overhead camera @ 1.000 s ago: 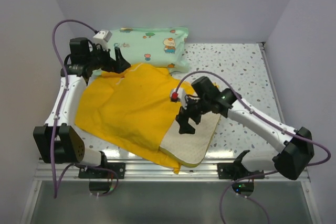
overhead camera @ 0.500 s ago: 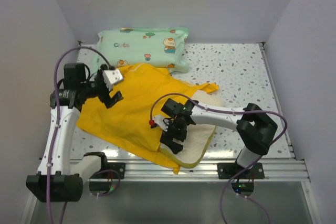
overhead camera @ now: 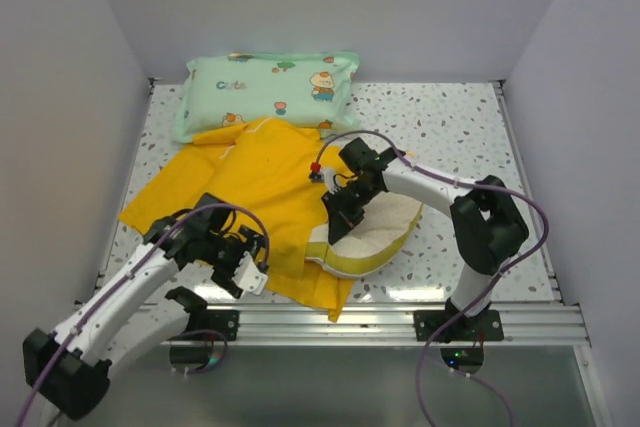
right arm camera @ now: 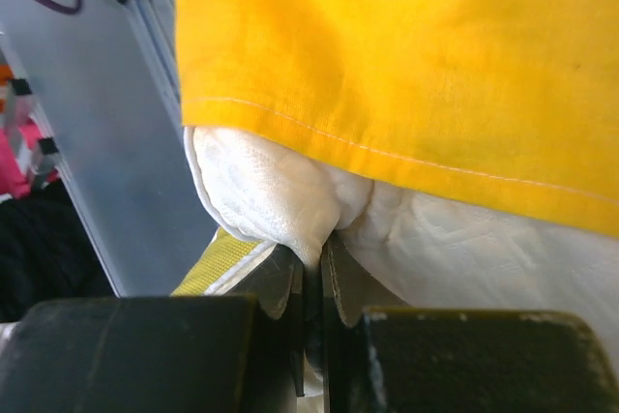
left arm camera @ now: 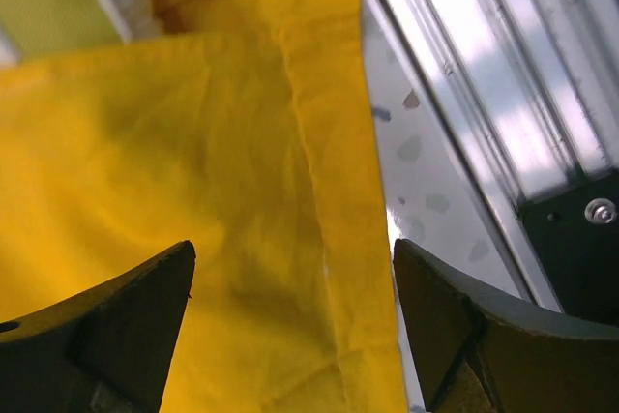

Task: Put the pillow into the pillowcase

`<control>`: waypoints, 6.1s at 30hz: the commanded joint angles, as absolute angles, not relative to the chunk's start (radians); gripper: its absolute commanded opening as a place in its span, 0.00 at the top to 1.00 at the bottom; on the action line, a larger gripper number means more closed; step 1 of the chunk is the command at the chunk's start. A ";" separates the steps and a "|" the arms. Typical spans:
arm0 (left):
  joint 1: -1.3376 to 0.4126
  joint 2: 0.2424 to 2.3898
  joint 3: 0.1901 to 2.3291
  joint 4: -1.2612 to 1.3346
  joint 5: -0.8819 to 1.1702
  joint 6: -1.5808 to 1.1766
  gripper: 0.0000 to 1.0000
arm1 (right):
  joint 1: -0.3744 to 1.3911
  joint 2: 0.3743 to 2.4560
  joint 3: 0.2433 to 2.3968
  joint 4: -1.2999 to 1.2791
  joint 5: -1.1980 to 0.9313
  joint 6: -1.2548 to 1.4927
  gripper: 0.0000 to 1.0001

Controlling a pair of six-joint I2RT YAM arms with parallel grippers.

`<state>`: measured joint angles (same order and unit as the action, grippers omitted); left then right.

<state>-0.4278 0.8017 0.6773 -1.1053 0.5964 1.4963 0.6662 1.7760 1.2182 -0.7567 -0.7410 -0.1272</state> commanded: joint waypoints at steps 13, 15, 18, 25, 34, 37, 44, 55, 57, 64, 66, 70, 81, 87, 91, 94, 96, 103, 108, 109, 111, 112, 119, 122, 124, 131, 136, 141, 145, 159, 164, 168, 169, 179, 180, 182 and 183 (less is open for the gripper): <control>-1.202 1.144 0.719 -0.480 0.390 0.947 0.20 | 0.612 1.810 1.308 -0.568 -0.877 -0.023 1.00; -1.230 1.219 0.736 -0.440 0.364 0.916 0.20 | 0.612 1.807 1.313 -0.568 -0.879 -0.023 1.00; -1.233 1.319 0.765 -0.424 0.332 0.887 0.20 | 0.612 1.807 1.312 -0.574 -0.887 -0.025 1.00; -1.233 1.451 0.772 -0.425 0.261 0.914 0.27 | 0.612 1.795 1.278 -0.578 -0.881 -0.034 1.00; -1.233 1.565 0.906 -0.397 0.271 0.942 1.00 | 0.612 1.821 1.261 -0.532 -0.897 -0.008 1.00; -1.233 1.604 1.092 -0.414 0.336 0.895 1.00 | 0.611 1.832 1.278 -0.483 -0.913 0.057 1.00; -1.298 1.678 1.434 -0.430 0.456 0.827 1.00 | 0.618 1.871 1.365 -0.339 -0.904 0.218 1.00; -1.359 1.620 1.468 -0.417 0.492 0.805 1.00 | 0.654 1.971 1.197 -0.198 -0.713 0.194 1.00; -1.359 1.576 1.367 -0.399 0.468 0.813 1.00 | 0.649 1.942 1.085 -0.212 -0.727 0.131 1.00; -1.347 1.496 1.223 -0.287 0.315 0.684 0.70 | 0.647 1.905 0.908 -0.149 -0.804 0.161 1.00; -1.303 1.441 1.236 -0.282 0.299 0.562 0.50 | 0.647 1.919 0.917 -0.166 -0.799 0.143 1.00; -1.117 1.329 1.263 -0.388 0.244 0.350 0.37 | 0.646 1.930 0.919 -0.163 -0.804 0.152 1.00; -0.793 1.213 1.009 -0.482 0.115 0.010 0.33 | 0.646 1.764 0.853 -0.015 -0.744 0.275 1.00; -0.746 1.334 0.963 -0.463 0.161 -0.101 0.30 | 0.644 1.671 0.810 0.063 -0.693 0.299 1.00; -0.744 1.393 0.942 -0.384 0.216 -0.133 0.34 | 0.644 1.649 0.792 0.092 -0.690 0.288 1.00; -0.741 1.425 0.930 -0.351 0.224 -0.147 0.46 | 0.646 1.622 0.779 0.101 -0.689 0.269 1.00; -0.723 1.463 0.920 -0.306 0.279 -0.188 0.90 | 0.644 1.600 0.808 0.076 -0.675 0.218 0.94; -0.608 1.514 0.914 -0.265 0.374 -0.216 1.00 | 0.562 1.436 0.955 -0.393 -0.612 0.043 0.29; -0.583 1.543 0.920 -0.221 0.416 -0.204 1.00 | 0.346 1.338 1.006 -0.667 -0.543 -0.024 0.20; -0.581 1.548 0.922 -0.215 0.422 -0.204 1.00 | 0.306 1.333 1.011 -0.751 -0.523 -0.044 0.18; -0.580 1.565 0.933 -0.204 0.433 -0.206 1.00 | 0.180 1.347 1.029 -0.811 -0.554 -0.064 0.16; -0.580 1.571 0.934 -0.203 0.437 -0.207 1.00 | 0.146 1.354 1.044 -0.859 -0.581 -0.102 0.08; -0.560 1.577 0.968 -0.183 0.497 -0.203 1.00 | 0.037 1.515 1.104 -0.992 -0.514 -0.140 0.08; -0.561 1.560 0.995 -0.144 0.564 -0.210 1.00 | 0.034 1.598 1.120 -1.022 -0.617 -0.163 0.11; -0.569 1.555 1.034 -0.123 0.647 -0.224 1.00 | 0.041 1.664 1.101 -0.971 -0.690 -0.114 0.16; -0.799 1.618 1.210 -0.043 0.713 -0.218 1.00 | 0.129 1.749 0.964 -0.550 -1.075 0.205 0.72; -0.836 1.681 1.267 0.055 0.767 -0.276 1.00 | 0.169 1.599 0.849 -0.178 -1.135 0.478 1.00; -0.807 1.643 1.123 0.020 0.801 -0.264 1.00 | 0.172 1.574 0.857 -0.339 -1.068 0.268 1.00; -0.781 1.556 1.031 -0.177 0.769 -0.049 0.92 | 0.170 1.591 0.891 -0.540 -0.974 0.008 0.99; -0.581 1.822 1.604 -0.359 0.419 0.147 0.20 | 0.020 1.546 0.994 -0.491 -0.753 0.096 0.03; -0.583 2.144 1.899 -0.402 0.342 0.123 0.18 | 0.040 1.690 1.022 -0.376 -0.743 0.208 0.07; -0.597 2.255 1.970 -0.397 0.289 0.104 0.18 | 0.046 1.724 1.009 -0.345 -0.729 0.229 0.07; -0.600 2.267 1.974 -0.396 0.285 0.101 0.19 | 0.048 1.726 0.994 -0.339 -0.736 0.233 0.07; -0.620 2.451 2.040 -0.472 0.238 0.063 0.45 | 0.069 1.770 0.933 -0.262 -0.792 0.304 0.18; -0.621 2.474 2.063 -0.488 0.265 0.055 0.57 | 0.071 1.775 0.934 -0.246 -0.799 0.308 0.22; -0.621 2.522 2.115 -0.517 0.300 0.031 1.00 | 0.078 1.782 0.936 -0.223 -0.808 0.314 0.39; -0.621 2.523 2.121 -0.511 0.372 0.014 1.00 | 0.084 1.781 0.934 -0.187 -0.824 0.316 0.46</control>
